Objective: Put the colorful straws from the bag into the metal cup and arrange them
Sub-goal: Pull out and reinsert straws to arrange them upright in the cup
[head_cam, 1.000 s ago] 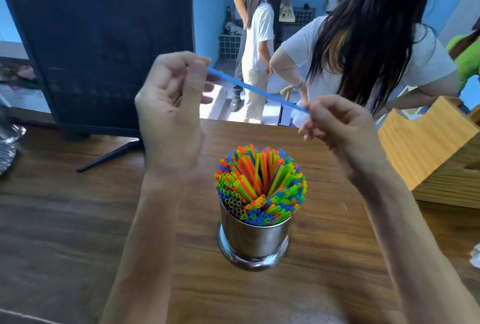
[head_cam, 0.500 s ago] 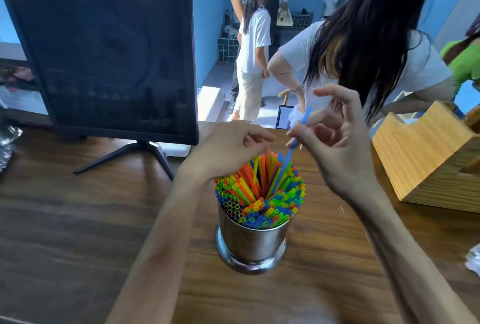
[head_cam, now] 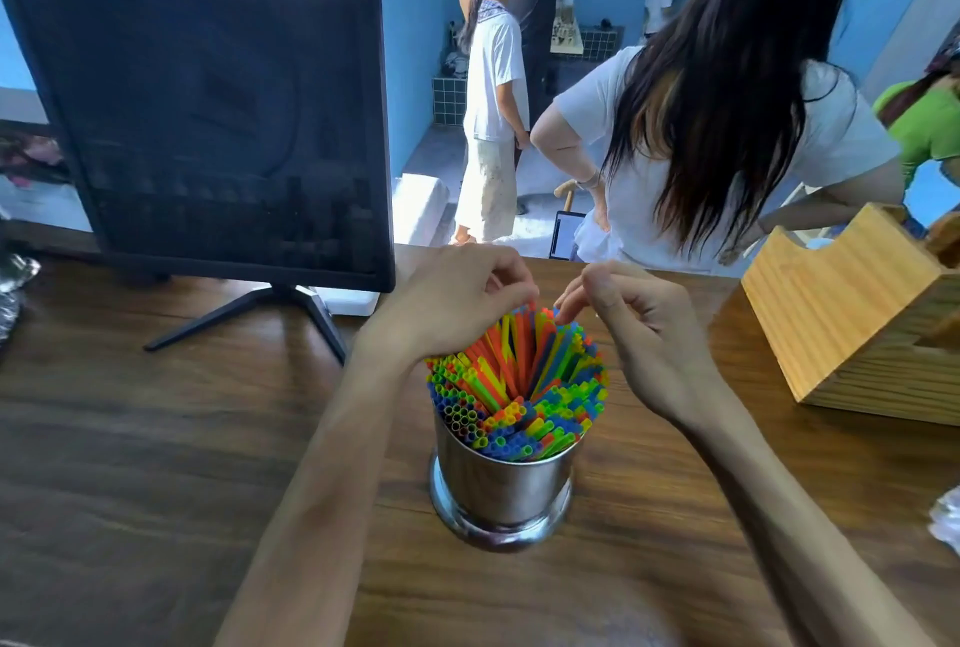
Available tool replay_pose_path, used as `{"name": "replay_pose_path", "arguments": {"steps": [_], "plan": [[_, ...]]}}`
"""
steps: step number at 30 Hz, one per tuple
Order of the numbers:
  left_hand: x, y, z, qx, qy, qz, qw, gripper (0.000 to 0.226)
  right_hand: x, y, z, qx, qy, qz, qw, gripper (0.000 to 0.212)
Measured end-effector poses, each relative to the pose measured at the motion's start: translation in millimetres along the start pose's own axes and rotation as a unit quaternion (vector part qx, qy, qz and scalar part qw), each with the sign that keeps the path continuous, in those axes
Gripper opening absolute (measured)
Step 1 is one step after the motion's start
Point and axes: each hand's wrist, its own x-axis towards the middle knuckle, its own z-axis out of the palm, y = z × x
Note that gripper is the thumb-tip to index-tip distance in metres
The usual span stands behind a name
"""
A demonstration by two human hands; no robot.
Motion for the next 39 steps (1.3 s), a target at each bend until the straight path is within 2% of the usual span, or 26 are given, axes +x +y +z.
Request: {"name": "replay_pose_path", "arguments": {"steps": [2,4,8,11,14,16,17,19,20,25,26,27,29,31,32,33,35,36,39], "plan": [[-2,3,0,-0.034,0.05,0.004,0.998,0.012,2,0,0,0.006,0.012,0.014,1.0,0.04],[-5,12,-4,-0.102,0.142,0.03,0.984,0.012,5,-1,0,0.034,0.008,0.027,0.999,0.033],[-10,37,-20,-0.236,0.319,0.132,0.908,0.011,10,-4,9,0.043,-0.078,0.024,0.996,0.03],[-14,42,-32,-0.269,0.386,0.178,0.864,0.013,12,-7,11,0.109,-0.048,0.003,0.993,0.014],[-19,33,-40,-0.297,0.428,0.154,0.839,0.013,14,-6,-4,0.201,-0.008,0.008,0.979,0.014],[-21,25,-39,-0.32,0.447,0.117,0.827,0.014,13,-6,-15,0.287,-0.014,0.037,0.957,0.017],[-22,22,-37,-0.321,0.45,0.101,0.827,0.014,13,-8,-19,0.353,-0.028,0.054,0.934,0.025],[-22,16,-32,-0.31,0.434,0.075,0.843,0.015,15,-11,-24,0.455,-0.033,0.076,0.887,0.038],[-23,13,-29,-0.307,0.416,0.063,0.854,0.016,16,-13,-27,0.477,-0.018,0.077,0.875,0.039],[-28,3,-14,-0.306,0.297,0.017,0.904,0.015,22,-20,-39,0.555,0.073,0.085,0.824,0.021],[-29,2,-12,-0.305,0.291,0.015,0.907,0.016,24,-19,-40,0.548,0.083,0.086,0.828,0.018],[-31,1,-11,-0.306,0.301,0.013,0.903,0.016,24,-20,-40,0.518,0.088,0.084,0.846,0.015],[-32,2,-11,-0.313,0.343,0.013,0.886,0.016,22,-20,-38,0.395,0.081,0.059,0.913,0.009],[-32,4,-13,-0.317,0.378,0.018,0.87,0.016,17,-18,-36,0.18,0.042,0.03,0.982,0.026],[-32,5,-13,-0.319,0.389,0.018,0.864,0.016,15,-16,-35,0.087,-0.002,0.029,0.996,0.035],[-32,6,-13,-0.322,0.399,0.018,0.858,0.016,13,-16,-34,0.049,-0.06,0.037,0.996,0.041],[-32,8,-12,-0.333,0.415,0.018,0.847,0.017,9,-17,-32,0.105,-0.148,0.056,0.982,0.043],[-32,8,-12,-0.336,0.421,0.018,0.842,0.017,8,-18,-31,0.134,-0.151,0.051,0.978,0.039],[-34,9,-9,-0.336,0.41,0.011,0.848,0.017,9,-20,-32,0.22,-0.07,0.034,0.972,0.022]]}}
